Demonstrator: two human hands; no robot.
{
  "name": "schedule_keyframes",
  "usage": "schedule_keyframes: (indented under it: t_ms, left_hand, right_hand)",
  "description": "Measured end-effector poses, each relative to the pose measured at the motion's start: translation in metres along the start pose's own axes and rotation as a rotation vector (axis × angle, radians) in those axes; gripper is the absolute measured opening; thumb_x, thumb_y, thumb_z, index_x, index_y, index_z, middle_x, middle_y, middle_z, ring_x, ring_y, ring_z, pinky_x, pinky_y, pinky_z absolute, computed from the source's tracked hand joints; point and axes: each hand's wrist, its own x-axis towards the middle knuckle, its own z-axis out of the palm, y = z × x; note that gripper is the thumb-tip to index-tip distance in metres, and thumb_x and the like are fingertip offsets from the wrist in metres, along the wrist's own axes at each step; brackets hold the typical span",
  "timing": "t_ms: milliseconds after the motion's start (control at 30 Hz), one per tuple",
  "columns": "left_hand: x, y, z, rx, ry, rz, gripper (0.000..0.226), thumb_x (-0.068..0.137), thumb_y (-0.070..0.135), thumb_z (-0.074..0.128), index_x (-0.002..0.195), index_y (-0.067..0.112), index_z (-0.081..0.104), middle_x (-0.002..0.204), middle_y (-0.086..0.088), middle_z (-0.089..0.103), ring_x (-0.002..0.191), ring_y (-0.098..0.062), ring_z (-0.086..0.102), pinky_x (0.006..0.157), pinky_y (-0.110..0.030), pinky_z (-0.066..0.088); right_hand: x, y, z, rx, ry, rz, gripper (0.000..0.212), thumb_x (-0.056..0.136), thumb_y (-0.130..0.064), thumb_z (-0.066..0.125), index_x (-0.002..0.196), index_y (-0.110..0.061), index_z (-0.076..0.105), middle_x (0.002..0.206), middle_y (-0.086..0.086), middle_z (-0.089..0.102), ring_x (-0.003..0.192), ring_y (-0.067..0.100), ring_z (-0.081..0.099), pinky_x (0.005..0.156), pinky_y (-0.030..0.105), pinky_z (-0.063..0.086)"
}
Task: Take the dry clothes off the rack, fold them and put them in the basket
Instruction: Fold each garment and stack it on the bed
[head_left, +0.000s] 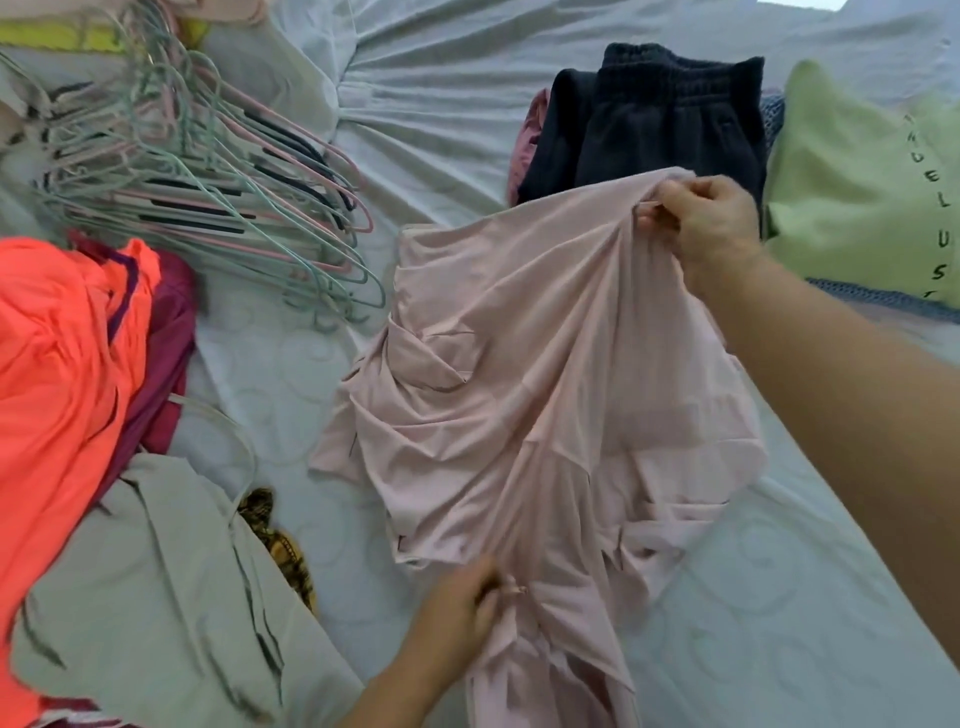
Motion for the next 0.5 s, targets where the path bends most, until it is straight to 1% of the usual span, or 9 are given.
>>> schedule_keyframes:
  t_ms: [33,67,133,233,267,333,400,433,500]
  left_hand:
    - [0.004,0.003,-0.007,-0.183,0.116,-0.087,0.008,0.084,0.020,0.049,0.078,0.025,0.050,0.078,0.016,0.060,0.069,0.007,0.052,0.063,-0.009,0.036]
    - [0.010,0.004,-0.013,-0.349,0.246,-0.173,0.017,0.085,0.010,0.053,0.084,0.027,0.054,0.076,0.012,0.060,0.064,0.005,0.052,0.062,-0.010,0.039]
    - [0.023,0.006,-0.032,-0.563,0.479,-0.324,0.026,0.089,-0.006,0.050,0.092,0.019,0.056,0.081,0.002,0.061,0.065,-0.005,0.054,0.057,-0.015,0.043]
    - [0.026,-0.009,-0.053,-0.391,0.771,-0.524,0.009,0.087,0.002,0.056,0.089,0.009,0.052,0.090,-0.012,0.057,0.079,-0.027,0.056,0.066,-0.029,0.043]
    - [0.023,-0.019,-0.056,-0.361,0.830,-0.642,0.014,0.084,0.008,0.063,0.090,0.004,0.051,0.091,-0.020,0.055,0.079,-0.029,0.054,0.068,-0.033,0.044]
    - [0.019,-0.031,-0.057,-0.495,0.832,-0.813,0.033,0.079,0.023,0.073,0.086,-0.004,0.056,0.082,-0.030,0.052,0.073,-0.025,0.049,0.069,-0.040,0.046]
    - [0.021,-0.028,-0.055,-0.708,0.654,-0.784,0.032,0.083,0.026,0.069,0.082,-0.005,0.060,0.073,-0.020,0.060,0.071,-0.026,0.056,0.066,-0.037,0.048]
    - [0.025,-0.023,-0.055,-0.792,0.556,-0.754,0.023,0.087,0.021,0.064,0.086,-0.001,0.062,0.076,-0.014,0.064,0.071,-0.026,0.059,0.066,-0.034,0.050]
    - [0.032,-0.011,-0.057,-0.881,0.518,-0.724,0.007,0.090,0.012,0.059,0.090,0.005,0.061,0.080,-0.008,0.064,0.070,-0.022,0.059,0.063,-0.031,0.050]
  right_hand:
    - [-0.004,0.009,-0.004,0.006,-0.058,0.055,0.003,0.094,-0.010,0.052,0.093,-0.007,0.052,0.085,0.006,0.059,0.072,0.012,0.063,0.065,0.025,0.056]
    - [-0.012,0.020,-0.009,-0.016,-0.104,0.109,0.006,0.095,-0.013,0.051,0.099,-0.009,0.052,0.091,0.004,0.057,0.079,0.014,0.062,0.069,0.026,0.056]
    - [-0.030,0.050,-0.030,-0.141,-0.097,0.137,0.008,0.094,-0.018,0.052,0.100,-0.013,0.052,0.088,0.001,0.054,0.075,0.013,0.057,0.066,0.024,0.053]
    - [-0.076,0.097,-0.074,-0.351,0.105,0.068,0.013,0.080,-0.026,0.059,0.082,-0.014,0.055,0.074,0.002,0.051,0.065,0.014,0.047,0.059,0.026,0.039]
    - [-0.096,0.114,-0.093,-0.403,0.213,0.089,0.018,0.078,-0.026,0.062,0.081,-0.010,0.054,0.074,0.005,0.050,0.068,0.017,0.045,0.059,0.027,0.037]
    - [-0.139,0.150,-0.125,-0.452,0.370,0.228,0.029,0.078,-0.026,0.069,0.075,-0.002,0.053,0.070,0.005,0.047,0.073,0.018,0.045,0.055,0.028,0.036]
    - [-0.172,0.175,-0.139,-0.456,0.354,0.473,0.050,0.068,-0.044,0.073,0.073,0.003,0.056,0.068,0.008,0.050,0.069,0.021,0.047,0.054,0.027,0.039]
    - [-0.181,0.178,-0.137,-0.408,0.292,0.545,0.049,0.070,-0.045,0.071,0.072,0.002,0.057,0.068,0.009,0.052,0.064,0.022,0.049,0.055,0.029,0.041]
    - [-0.185,0.172,-0.129,-0.155,0.217,0.589,0.022,0.087,-0.022,0.064,0.075,-0.005,0.058,0.069,0.008,0.053,0.059,0.019,0.048,0.053,0.028,0.046]
